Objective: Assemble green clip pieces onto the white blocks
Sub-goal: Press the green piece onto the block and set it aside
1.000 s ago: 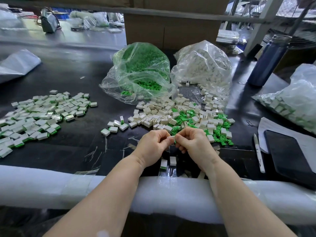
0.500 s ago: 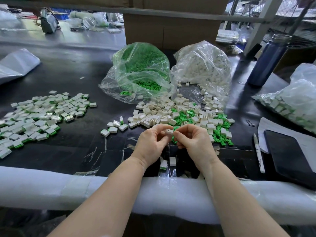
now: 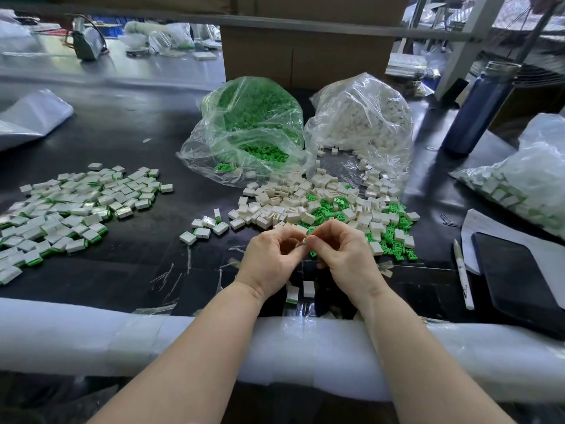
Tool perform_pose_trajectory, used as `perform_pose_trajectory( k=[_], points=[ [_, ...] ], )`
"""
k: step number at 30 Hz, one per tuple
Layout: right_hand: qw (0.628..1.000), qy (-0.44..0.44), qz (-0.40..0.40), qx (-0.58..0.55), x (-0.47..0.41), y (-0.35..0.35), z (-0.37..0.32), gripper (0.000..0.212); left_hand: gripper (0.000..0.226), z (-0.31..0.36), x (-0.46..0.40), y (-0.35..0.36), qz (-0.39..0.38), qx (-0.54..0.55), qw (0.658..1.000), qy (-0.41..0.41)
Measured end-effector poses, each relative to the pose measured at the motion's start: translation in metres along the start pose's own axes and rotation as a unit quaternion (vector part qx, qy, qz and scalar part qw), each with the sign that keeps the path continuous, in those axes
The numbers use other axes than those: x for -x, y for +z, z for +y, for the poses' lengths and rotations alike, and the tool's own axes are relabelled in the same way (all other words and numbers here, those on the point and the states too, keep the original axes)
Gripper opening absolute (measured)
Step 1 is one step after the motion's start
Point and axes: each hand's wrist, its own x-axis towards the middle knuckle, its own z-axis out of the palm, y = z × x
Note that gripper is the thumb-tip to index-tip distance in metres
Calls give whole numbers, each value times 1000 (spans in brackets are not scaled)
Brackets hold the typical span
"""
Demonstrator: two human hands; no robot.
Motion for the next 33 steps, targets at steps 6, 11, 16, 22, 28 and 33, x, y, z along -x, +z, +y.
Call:
perform_pose_trajectory(
  k=[6,11,16,22,28,33],
  points=[
    [1000,7,-18,-19,1,1,-1,10,3,1,-2,-1,-15,44,998,-41],
    [994,39,-4,-97,-2,-1,1,16,17,4,-2,-3,-6,77,996,-43],
    [992,37,-60,-106,-1,2,-1,20,22,7,-1,-5,-13,67,997,-24],
    [990,37,-100,-90,0,-1,-3,16,10,6,0,-4,-48,67,996,-15],
    [988,51,-94,-111,0,-2,-2,14,12,6,-1,-5,-68,55,996,-8],
    [987,63,-92,-119,0,-2,-3,14,15,5,0,-6,-85,22,996,4]
  ],
)
